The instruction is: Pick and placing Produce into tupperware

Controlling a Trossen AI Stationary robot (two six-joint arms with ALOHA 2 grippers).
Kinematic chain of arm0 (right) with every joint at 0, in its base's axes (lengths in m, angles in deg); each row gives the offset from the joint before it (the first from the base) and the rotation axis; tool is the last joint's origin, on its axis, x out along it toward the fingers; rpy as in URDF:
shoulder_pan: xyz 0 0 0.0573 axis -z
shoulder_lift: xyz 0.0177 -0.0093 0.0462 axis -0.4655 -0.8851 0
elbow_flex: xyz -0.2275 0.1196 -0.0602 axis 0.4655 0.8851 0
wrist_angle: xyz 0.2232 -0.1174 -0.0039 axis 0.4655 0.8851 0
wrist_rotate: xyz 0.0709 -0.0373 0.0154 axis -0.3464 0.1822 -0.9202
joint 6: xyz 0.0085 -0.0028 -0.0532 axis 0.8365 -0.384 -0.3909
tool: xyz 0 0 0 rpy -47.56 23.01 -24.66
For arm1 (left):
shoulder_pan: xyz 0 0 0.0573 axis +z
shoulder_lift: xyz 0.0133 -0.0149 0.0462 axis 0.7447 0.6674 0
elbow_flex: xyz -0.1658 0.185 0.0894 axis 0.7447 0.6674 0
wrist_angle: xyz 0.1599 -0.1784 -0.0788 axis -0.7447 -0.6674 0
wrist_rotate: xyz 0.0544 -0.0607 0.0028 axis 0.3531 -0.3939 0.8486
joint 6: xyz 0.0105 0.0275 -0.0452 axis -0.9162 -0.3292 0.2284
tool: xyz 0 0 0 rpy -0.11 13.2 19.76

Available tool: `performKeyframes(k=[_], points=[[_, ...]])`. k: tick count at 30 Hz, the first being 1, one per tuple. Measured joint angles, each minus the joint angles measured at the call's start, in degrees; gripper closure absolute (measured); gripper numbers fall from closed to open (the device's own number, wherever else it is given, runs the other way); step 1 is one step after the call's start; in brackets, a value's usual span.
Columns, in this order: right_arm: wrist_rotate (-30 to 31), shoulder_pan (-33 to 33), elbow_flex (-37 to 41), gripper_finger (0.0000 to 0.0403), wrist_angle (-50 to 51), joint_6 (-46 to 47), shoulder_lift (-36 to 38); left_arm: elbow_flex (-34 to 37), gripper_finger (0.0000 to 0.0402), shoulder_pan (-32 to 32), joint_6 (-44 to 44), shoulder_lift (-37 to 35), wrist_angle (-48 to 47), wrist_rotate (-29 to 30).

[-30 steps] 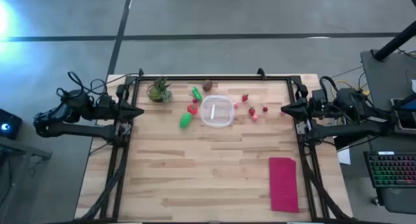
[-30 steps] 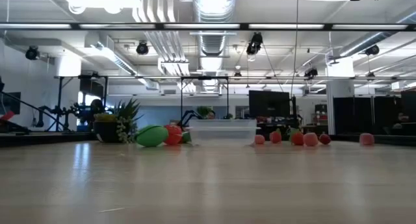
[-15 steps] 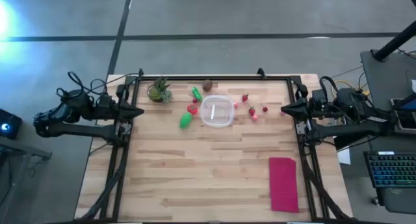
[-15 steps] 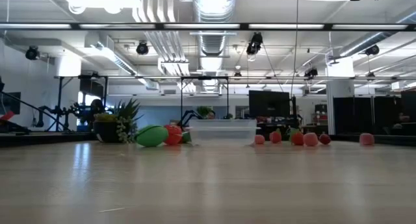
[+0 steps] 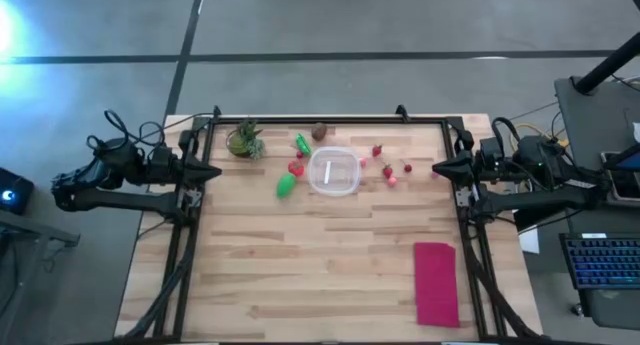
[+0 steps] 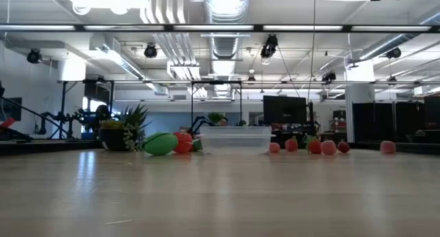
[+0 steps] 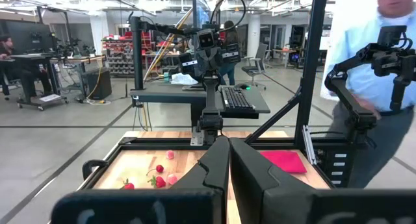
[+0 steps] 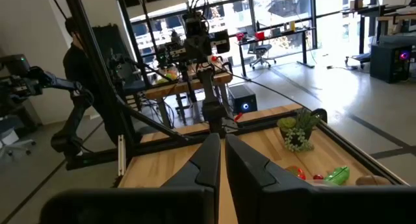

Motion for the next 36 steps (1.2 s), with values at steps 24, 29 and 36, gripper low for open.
performKeyframes(k=[24, 29, 36], points=[[3.28, 0.0, 0.0, 0.0385, -10.23, 1.2, -1.73, 0.0, 0.0401, -0.02, 0.0, 0.01, 0.0, 0.0], [7.58, 0.0, 0.02, 0.0385, -17.77, 2.31, -4.98, 0.0, 0.0401, -0.02, -0.57, 0.01, 0.0, 0.12], [7.58, 0.0, 0.1, 0.0385, -19.26, 12.98, -12.17, 0.1, 0.0401, -0.02, -0.27, 2.3, 9.49, 1.2]])
